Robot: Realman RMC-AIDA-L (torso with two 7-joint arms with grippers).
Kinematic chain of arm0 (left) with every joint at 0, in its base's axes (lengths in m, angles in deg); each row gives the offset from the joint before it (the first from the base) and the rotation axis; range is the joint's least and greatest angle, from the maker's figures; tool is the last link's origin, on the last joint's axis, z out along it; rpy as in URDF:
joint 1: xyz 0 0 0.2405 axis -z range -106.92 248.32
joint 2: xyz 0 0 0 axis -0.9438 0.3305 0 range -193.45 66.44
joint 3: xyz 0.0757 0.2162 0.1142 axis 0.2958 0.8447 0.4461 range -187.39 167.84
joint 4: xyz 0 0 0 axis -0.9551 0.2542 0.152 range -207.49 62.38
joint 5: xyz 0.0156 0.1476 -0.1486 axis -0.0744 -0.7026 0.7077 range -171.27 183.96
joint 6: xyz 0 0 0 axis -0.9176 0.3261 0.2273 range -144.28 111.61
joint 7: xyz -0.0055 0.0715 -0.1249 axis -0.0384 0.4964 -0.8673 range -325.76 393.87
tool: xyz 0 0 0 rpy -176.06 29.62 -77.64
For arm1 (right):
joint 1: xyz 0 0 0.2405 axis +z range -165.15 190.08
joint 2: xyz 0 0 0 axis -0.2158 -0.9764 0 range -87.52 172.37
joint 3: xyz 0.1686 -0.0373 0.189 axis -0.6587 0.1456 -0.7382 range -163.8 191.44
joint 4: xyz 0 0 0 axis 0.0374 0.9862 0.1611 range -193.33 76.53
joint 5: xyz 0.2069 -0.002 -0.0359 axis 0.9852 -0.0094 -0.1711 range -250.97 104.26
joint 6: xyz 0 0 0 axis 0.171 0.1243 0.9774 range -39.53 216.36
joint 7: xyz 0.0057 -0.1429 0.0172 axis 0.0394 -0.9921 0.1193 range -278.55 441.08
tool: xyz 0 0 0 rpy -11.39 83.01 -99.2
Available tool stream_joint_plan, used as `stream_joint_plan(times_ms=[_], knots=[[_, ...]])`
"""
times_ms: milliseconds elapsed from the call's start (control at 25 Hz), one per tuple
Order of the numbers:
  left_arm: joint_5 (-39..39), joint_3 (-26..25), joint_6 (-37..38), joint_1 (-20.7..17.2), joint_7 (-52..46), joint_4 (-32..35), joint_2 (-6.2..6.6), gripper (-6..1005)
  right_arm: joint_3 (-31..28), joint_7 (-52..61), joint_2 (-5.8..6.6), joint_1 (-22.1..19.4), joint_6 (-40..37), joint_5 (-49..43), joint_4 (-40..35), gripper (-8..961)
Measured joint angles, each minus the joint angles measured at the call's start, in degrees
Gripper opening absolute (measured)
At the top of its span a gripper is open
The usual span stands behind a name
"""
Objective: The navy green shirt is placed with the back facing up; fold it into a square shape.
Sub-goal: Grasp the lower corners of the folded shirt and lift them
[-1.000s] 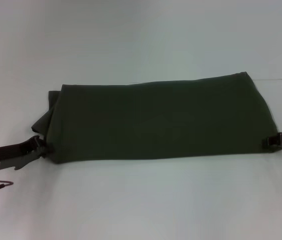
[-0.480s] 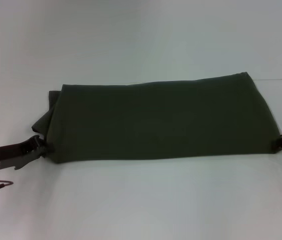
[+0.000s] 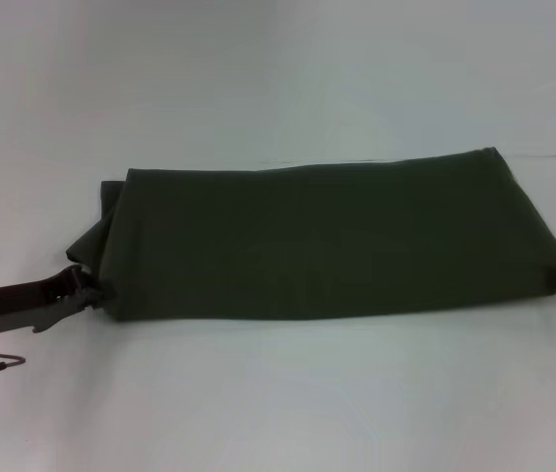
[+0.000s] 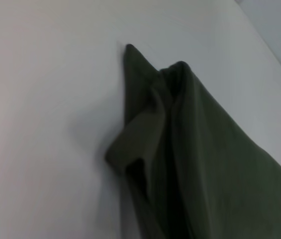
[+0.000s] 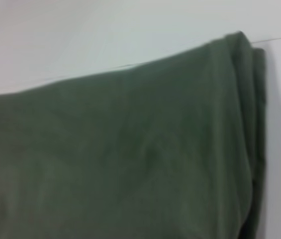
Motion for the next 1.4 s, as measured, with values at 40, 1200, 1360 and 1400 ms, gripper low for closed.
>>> stream_joint_plan(times_ms=[40,1200,1360,1400], knots=[[-0.1,0.0,1.1,-0.2,0.0,0.3,0.06,3,-0.4,-0.6,-0.32,-1.0,-1.7,0.7,-1.5,16],[-13.3,-7.3,27.1,-2.2,-5.2,9.9,3.1,86,-4.0,-3.3,0.04,-10.6,-21.7,4.3,-8.7,65],[-13.2,-7.8,26.6,-2.3,-5.8,10.5,3.19,226,-4.2,-2.7,0.11,-10.3,-21.7,4.3,-9.0,77],[-13.0,-8.0,26.6,-2.3,-5.8,10.8,3.26,266,-4.6,-2.6,0.15,-10.2,-21.7,4.4,-9.2,80]])
